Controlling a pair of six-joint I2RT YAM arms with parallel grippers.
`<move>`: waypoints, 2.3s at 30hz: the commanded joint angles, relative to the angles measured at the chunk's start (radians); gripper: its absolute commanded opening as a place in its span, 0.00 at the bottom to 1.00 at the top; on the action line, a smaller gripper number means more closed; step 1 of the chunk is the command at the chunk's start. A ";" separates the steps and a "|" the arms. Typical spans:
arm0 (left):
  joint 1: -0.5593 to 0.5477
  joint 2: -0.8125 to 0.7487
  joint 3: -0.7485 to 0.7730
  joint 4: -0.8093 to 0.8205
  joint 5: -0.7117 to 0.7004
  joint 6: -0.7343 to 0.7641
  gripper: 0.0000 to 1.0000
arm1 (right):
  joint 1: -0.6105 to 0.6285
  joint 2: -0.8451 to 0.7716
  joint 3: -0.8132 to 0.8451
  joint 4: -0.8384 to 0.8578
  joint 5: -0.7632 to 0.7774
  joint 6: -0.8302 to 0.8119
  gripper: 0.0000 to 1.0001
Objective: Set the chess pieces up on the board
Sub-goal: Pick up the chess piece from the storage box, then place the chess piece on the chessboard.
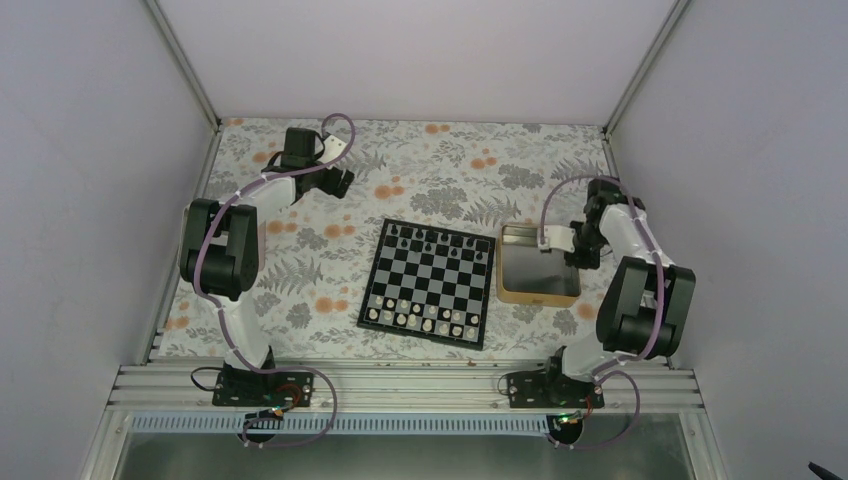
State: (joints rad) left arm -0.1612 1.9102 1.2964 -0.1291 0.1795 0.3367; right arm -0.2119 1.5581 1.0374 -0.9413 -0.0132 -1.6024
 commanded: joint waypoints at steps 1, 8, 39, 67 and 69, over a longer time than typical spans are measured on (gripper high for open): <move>-0.003 0.006 0.020 0.003 0.001 0.013 1.00 | 0.072 -0.050 0.135 -0.126 -0.005 0.050 0.07; -0.004 -0.009 0.012 0.007 0.008 0.011 1.00 | 0.294 0.019 0.262 -0.187 -0.038 0.143 0.08; -0.001 -0.031 -0.015 0.025 -0.003 0.020 1.00 | 0.549 0.332 0.416 -0.084 -0.124 0.232 0.09; 0.002 -0.031 -0.019 0.032 -0.007 0.018 1.00 | 0.552 0.393 0.433 -0.078 -0.130 0.247 0.22; 0.001 -0.031 -0.020 0.034 -0.012 0.018 1.00 | 0.553 0.393 0.436 -0.079 -0.135 0.249 0.24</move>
State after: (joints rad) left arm -0.1608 1.9007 1.2842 -0.1246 0.1707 0.3515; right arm 0.3275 1.9369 1.4467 -1.0138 -0.1204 -1.3670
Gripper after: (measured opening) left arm 0.999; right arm 0.222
